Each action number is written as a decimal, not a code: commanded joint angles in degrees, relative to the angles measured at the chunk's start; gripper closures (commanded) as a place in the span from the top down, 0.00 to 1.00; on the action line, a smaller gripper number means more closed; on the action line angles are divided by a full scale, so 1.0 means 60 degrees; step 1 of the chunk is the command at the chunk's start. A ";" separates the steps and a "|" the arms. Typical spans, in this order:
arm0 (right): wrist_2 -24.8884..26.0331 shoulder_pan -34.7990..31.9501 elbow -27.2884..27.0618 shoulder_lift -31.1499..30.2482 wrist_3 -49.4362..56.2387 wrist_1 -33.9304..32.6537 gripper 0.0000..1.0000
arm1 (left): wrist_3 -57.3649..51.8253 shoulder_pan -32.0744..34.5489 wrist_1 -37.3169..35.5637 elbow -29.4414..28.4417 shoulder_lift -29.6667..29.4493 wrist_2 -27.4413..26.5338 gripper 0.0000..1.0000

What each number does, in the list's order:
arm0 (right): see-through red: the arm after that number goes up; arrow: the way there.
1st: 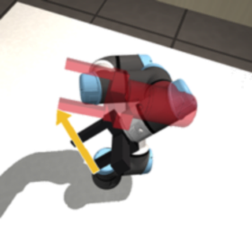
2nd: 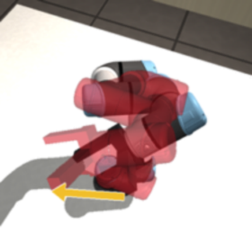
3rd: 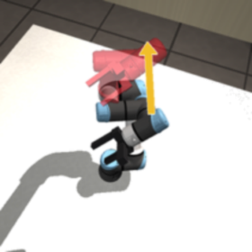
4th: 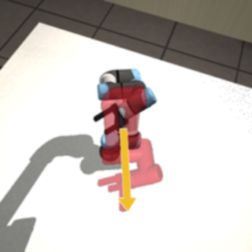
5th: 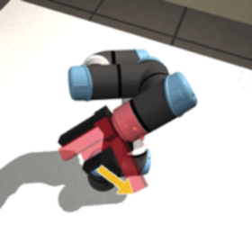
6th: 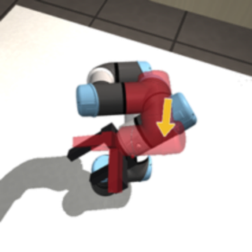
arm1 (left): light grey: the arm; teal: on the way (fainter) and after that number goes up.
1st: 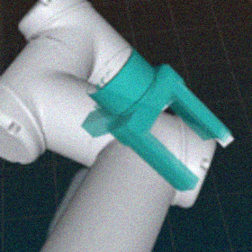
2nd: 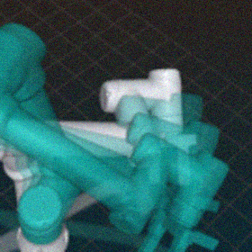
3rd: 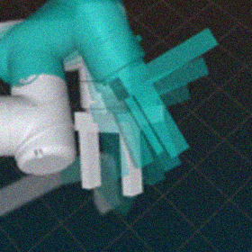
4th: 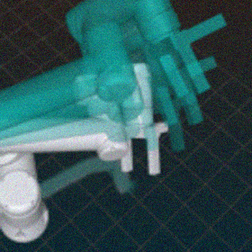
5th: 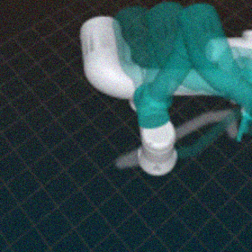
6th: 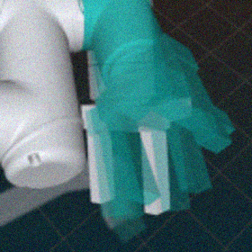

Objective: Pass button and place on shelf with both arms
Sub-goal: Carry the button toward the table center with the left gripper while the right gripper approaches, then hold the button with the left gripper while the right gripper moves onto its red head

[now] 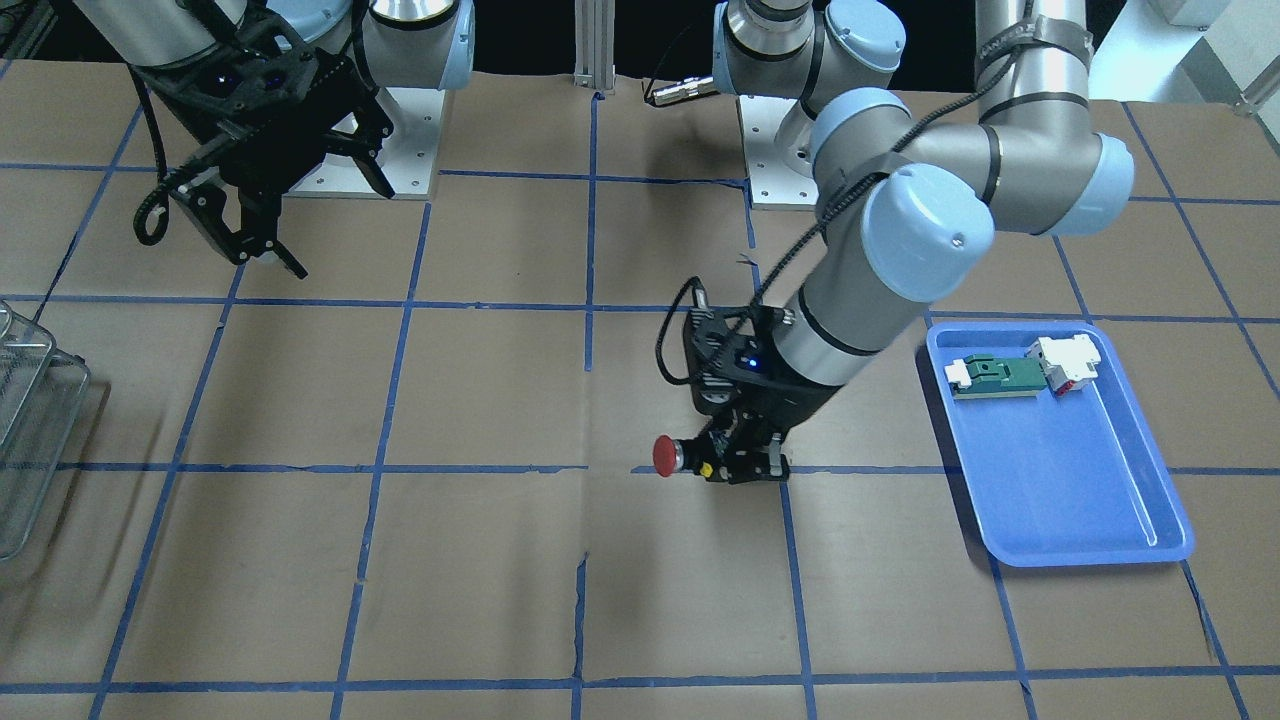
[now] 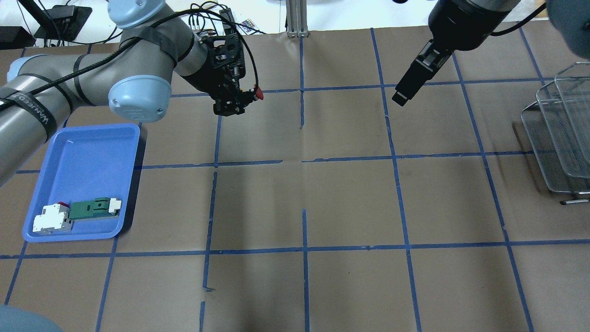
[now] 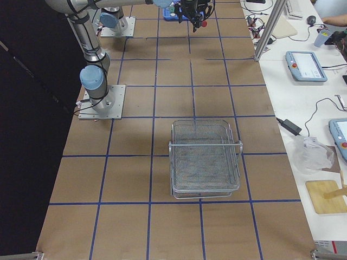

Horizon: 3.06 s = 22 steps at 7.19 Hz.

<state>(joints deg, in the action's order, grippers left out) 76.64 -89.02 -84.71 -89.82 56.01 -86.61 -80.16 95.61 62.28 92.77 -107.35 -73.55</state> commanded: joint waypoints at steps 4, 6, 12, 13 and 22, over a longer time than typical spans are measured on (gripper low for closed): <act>-0.0978 0.0657 -0.0647 0.0014 0.5620 -0.0110 1.00 | 0.1259 0.2548 0.1016 -0.1149 0.0635 0.1766 0.00; -0.0879 0.0759 -0.0662 0.0043 0.6858 -0.0067 1.00 | 0.1524 0.2639 0.1923 -0.1164 0.0913 0.1901 0.00; -0.2077 0.0759 -0.1555 -0.0864 0.6852 0.0416 1.00 | 0.1435 0.2492 0.1822 -0.1368 0.0783 0.3026 0.00; -0.2152 0.0759 -0.1570 -0.0995 0.6823 0.0518 1.00 | 0.1436 0.2507 0.1822 -0.1369 0.0782 0.3059 0.00; -0.3617 0.1390 -0.1380 -0.1275 0.6780 0.0974 1.00 | 0.1465 0.2433 0.1837 -0.1399 0.0885 0.3206 0.00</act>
<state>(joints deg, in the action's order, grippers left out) 55.60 -80.60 -93.49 -97.41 97.20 -80.64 -71.37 110.22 73.30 84.39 -102.21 -54.34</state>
